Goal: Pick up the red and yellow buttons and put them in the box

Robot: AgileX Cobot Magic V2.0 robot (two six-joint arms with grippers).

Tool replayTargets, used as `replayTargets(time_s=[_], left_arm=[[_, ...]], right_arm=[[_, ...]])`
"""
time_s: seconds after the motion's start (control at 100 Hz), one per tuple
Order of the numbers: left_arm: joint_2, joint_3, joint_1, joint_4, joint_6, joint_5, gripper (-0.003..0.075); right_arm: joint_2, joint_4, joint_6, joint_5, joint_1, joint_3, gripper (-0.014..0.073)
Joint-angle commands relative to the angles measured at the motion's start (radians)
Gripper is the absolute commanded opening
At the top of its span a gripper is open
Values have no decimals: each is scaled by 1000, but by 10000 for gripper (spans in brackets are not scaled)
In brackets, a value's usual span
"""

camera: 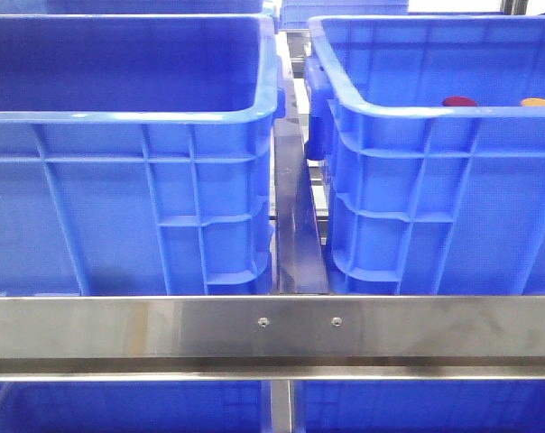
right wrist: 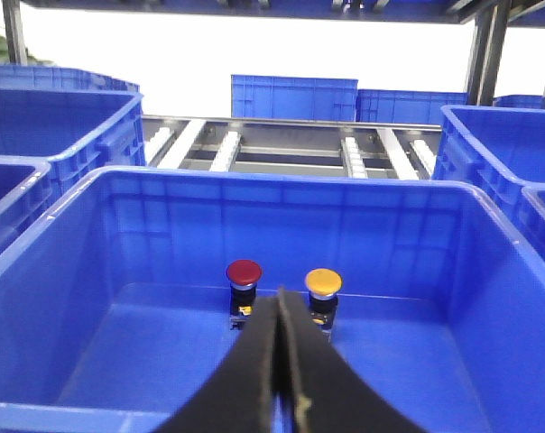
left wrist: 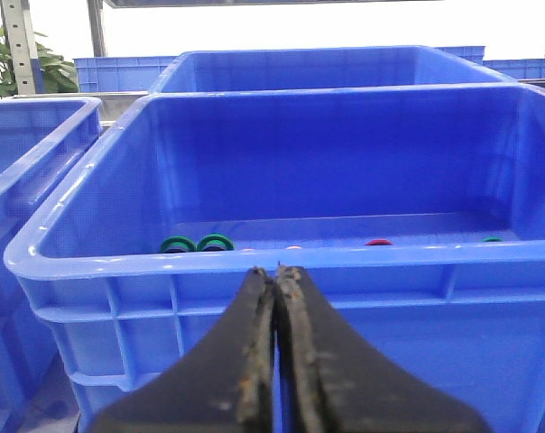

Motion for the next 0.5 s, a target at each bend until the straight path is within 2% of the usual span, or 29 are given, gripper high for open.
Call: replayTargets(time_s=[0.0,0.34,0.49], left_arm=[[-34,49,2,-11,-1,-81,-19],[-34,49,2,-11,-1,-81,-19],[-34,49,2,-11,-1,-81,-19]], right_arm=[[-26,-30,33,-99,2,12,-68],[-214,-24,46,-104,2,177,-68],[-254,-24,61,-151,1,244,-68]])
